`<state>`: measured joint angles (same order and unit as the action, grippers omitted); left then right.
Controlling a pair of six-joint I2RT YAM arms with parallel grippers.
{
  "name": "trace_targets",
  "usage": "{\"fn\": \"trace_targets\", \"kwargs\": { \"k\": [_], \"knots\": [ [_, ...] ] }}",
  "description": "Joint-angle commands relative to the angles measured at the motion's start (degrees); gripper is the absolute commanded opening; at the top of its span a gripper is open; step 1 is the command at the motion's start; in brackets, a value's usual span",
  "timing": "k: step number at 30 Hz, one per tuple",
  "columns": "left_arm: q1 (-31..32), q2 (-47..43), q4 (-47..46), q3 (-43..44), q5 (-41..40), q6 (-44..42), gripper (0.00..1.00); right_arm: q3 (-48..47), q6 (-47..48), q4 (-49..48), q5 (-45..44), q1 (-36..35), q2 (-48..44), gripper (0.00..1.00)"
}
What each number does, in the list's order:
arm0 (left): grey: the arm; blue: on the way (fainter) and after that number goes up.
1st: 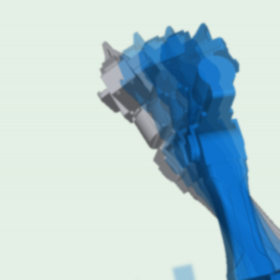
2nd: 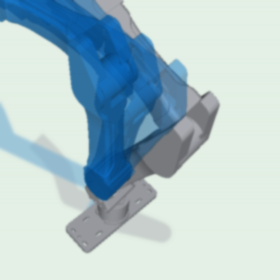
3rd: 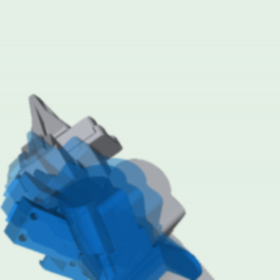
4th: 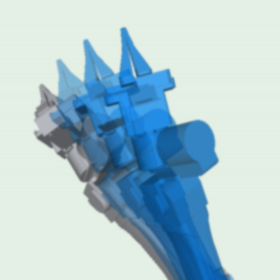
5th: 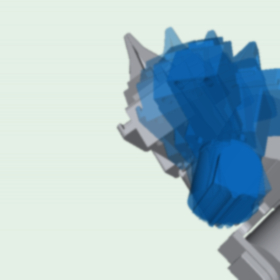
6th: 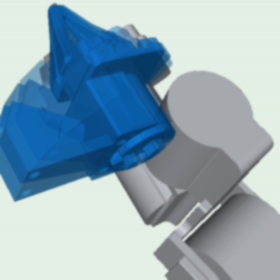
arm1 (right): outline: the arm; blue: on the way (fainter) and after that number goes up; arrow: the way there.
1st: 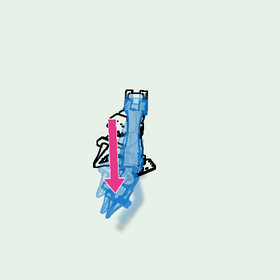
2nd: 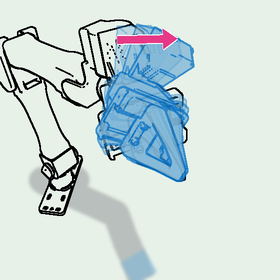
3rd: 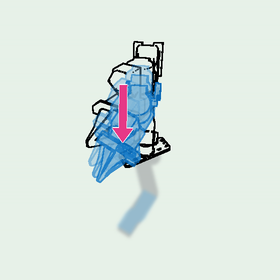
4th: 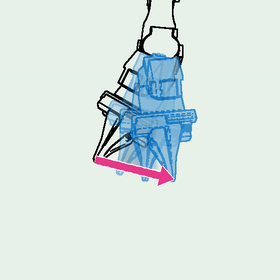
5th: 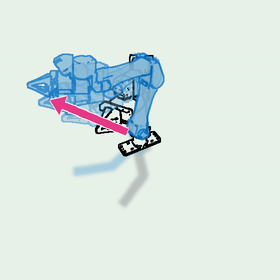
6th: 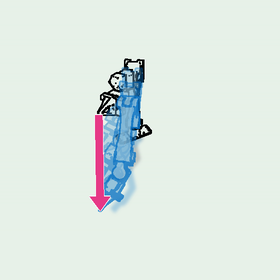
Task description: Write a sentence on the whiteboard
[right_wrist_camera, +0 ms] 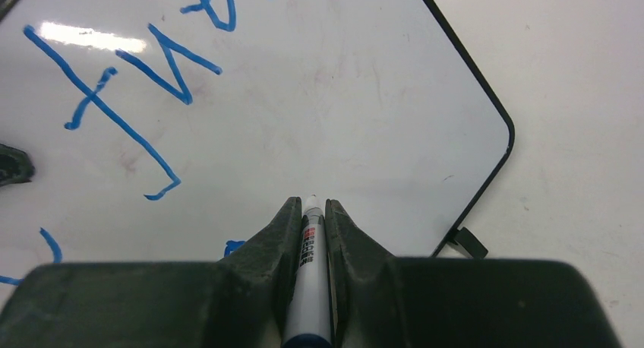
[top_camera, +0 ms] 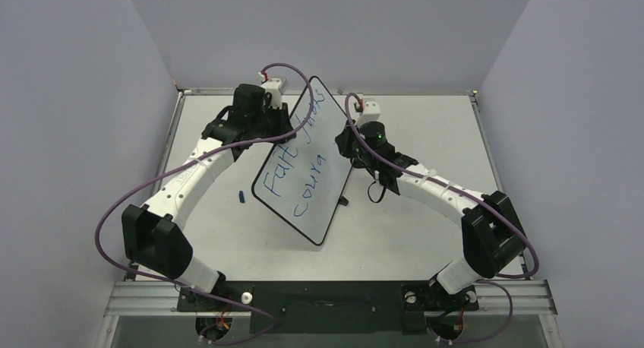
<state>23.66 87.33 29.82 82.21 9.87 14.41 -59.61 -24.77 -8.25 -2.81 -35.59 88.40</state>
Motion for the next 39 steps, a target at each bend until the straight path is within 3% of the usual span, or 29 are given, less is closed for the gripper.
{"fn": "trace_targets", "kwargs": {
  "k": [1,39],
  "knots": [
    [-0.41,-2.25,-2.95,1.72,-5.21,-5.80,0.00,-3.40,-2.35,-4.66,4.39,0.63,-0.33,0.00],
    [-0.46,-2.26,-2.94,1.72,-5.30,-5.89,0.00,-3.90,-4.92,-7.63,8.18,1.44,4.14,0.00]
  ]
}}
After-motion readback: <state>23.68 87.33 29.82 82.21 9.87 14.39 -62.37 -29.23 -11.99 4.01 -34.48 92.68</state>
